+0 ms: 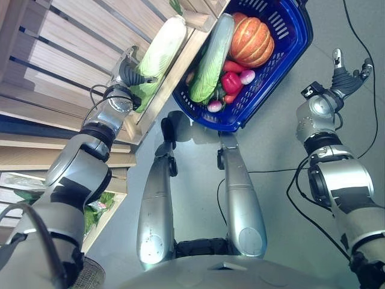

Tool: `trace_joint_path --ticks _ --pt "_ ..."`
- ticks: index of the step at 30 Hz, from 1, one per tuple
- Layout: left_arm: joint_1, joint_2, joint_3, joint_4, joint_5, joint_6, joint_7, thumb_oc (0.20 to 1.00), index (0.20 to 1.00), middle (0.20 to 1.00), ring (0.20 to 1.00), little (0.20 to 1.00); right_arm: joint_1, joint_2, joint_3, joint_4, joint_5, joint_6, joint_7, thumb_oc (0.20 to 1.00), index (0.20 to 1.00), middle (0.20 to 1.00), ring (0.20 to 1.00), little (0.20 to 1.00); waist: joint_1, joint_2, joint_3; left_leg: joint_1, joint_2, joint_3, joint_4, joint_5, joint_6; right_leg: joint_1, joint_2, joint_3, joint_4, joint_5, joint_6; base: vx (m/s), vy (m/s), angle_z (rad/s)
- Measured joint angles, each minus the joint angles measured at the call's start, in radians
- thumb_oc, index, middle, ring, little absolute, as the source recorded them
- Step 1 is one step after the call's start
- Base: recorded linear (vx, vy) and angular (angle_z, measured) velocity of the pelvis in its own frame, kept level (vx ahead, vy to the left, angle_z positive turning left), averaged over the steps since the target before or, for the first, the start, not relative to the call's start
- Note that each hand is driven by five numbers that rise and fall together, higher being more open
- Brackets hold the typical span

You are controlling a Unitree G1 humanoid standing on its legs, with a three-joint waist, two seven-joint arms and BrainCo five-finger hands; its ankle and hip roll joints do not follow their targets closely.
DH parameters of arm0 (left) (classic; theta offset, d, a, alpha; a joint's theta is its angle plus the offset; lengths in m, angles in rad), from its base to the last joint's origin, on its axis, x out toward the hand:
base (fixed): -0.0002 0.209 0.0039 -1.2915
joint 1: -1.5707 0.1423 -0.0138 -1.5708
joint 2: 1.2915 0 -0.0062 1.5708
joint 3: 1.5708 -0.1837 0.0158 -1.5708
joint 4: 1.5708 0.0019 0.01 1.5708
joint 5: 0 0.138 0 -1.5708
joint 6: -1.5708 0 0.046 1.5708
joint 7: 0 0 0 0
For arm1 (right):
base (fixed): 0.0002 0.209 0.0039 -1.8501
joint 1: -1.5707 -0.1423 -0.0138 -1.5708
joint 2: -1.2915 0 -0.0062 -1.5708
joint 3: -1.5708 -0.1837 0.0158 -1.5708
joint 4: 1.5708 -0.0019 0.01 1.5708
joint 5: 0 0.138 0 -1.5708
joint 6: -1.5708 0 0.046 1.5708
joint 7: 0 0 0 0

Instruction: Pick up fruits and vegetables into the basket

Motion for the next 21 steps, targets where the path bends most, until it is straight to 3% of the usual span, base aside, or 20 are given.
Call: trace_joint_path --ticks 21 --pt "-0.093 0.004 -0.028 0.086 -0.004 0.057 -0.128 1.0 1.0 1.0 1.0 1.0 -0.001 -0.003 0.0 0.046 0.02 0.004 0.005 1.0 1.0 1.0 1.0 1.0 -0.005 -0.008 -0.004 -0.013 0.008 0.009 0.001 -0.01 -0.002 -0.013 0.006 0.003 -0.009 -0.003 0.005 0.0 0.002 -0.01"
